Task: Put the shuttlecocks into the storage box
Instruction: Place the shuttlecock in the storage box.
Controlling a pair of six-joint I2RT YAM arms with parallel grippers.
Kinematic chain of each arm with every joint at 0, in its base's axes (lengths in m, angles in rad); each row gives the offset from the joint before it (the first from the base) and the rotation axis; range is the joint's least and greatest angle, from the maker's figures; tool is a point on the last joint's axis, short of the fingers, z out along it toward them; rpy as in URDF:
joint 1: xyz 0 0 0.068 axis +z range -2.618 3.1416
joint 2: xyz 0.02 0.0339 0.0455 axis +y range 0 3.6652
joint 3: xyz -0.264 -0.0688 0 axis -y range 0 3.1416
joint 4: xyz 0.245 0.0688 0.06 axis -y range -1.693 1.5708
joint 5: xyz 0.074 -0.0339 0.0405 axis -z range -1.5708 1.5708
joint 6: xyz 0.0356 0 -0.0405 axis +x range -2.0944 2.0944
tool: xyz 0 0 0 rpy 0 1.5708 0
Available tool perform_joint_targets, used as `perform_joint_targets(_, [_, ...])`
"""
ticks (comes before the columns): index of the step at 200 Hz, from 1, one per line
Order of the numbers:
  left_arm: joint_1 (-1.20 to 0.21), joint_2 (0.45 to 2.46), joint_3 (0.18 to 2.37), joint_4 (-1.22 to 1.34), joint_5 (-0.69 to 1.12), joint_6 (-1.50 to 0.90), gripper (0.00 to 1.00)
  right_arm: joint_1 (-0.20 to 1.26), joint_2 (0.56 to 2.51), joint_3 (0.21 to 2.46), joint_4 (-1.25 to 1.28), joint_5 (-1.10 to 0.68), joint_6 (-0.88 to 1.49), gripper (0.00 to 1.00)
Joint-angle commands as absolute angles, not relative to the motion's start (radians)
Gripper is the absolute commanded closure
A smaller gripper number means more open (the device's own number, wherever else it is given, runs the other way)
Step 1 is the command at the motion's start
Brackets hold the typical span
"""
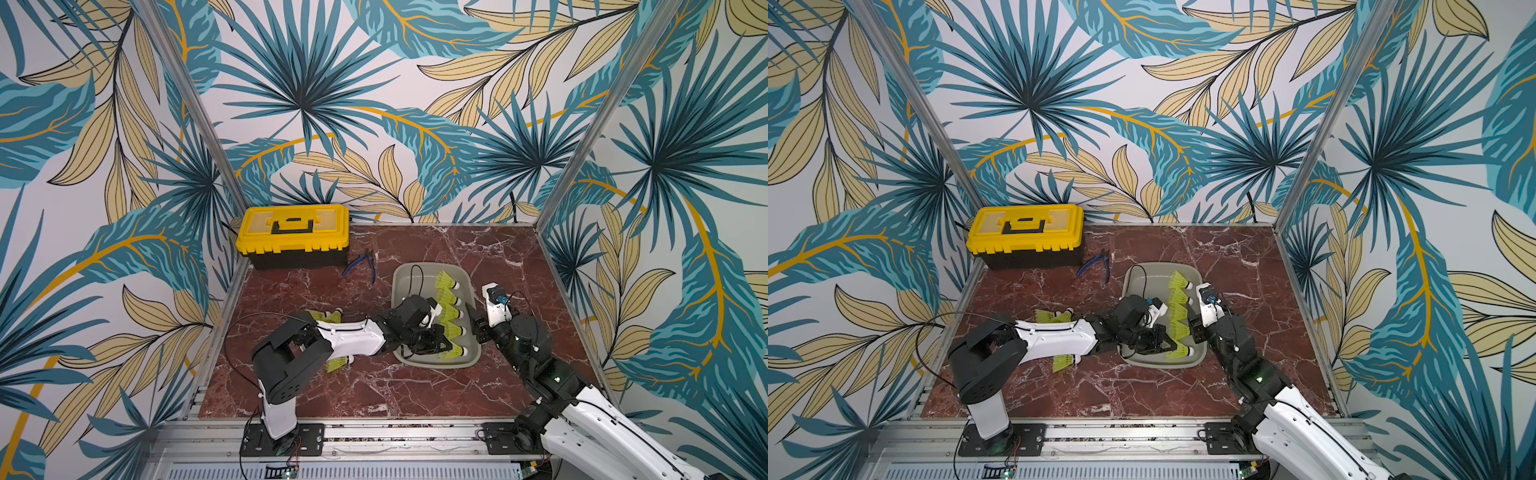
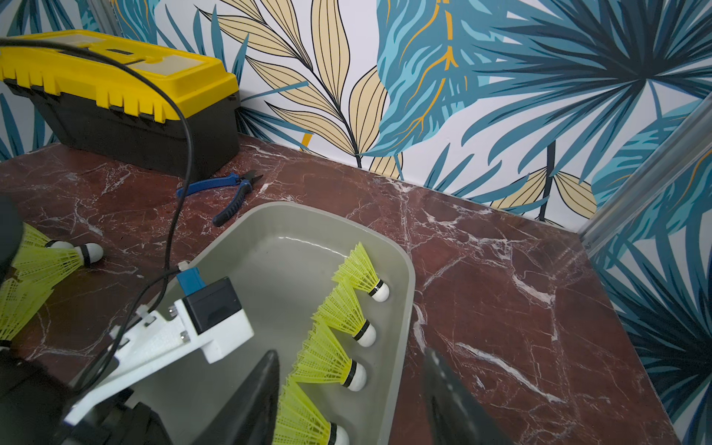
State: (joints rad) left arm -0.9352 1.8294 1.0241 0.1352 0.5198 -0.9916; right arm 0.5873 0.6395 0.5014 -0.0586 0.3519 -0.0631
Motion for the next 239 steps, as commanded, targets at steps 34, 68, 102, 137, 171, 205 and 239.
perform_joint_targets(34, [-0.939, 1.863, 1.103, 0.117, 0.523, -0.971, 1.0, 0.591, 0.622, 0.474, -0.072, 0.373, -0.053, 0.4])
perform_joint_targets(68, [-0.939, 1.873, 1.112, 0.104, 0.521, -0.973, 1.0, 0.592, 0.616, 0.471, -0.074, 0.376, -0.053, 0.4])
perform_joint_targets(102, [-0.939, 1.879, 1.11, 0.106, 0.517, -0.981, 1.0, 0.591, 0.612, 0.471, -0.077, 0.379, -0.057, 0.4])
perform_joint_targets(137, [-0.939, 1.885, 1.108, 0.115, 0.52, -0.987, 1.0, 0.59, 0.609, 0.47, -0.081, 0.38, -0.058, 0.4])
perform_joint_targets(171, [-0.939, 1.897, 1.109, 0.133, 0.531, -0.995, 1.0, 0.591, 0.605, 0.469, -0.083, 0.382, -0.057, 0.4])
perform_joint_targets(205, [-0.939, 1.905, 1.111, 0.137, 0.54, -1.0, 1.0, 0.592, 0.6, 0.468, -0.087, 0.383, -0.057, 0.4])
perform_joint_targets(239, [-0.939, 1.911, 1.114, 0.138, 0.544, -1.001, 1.0, 0.591, 0.595, 0.467, -0.091, 0.386, -0.058, 0.4])
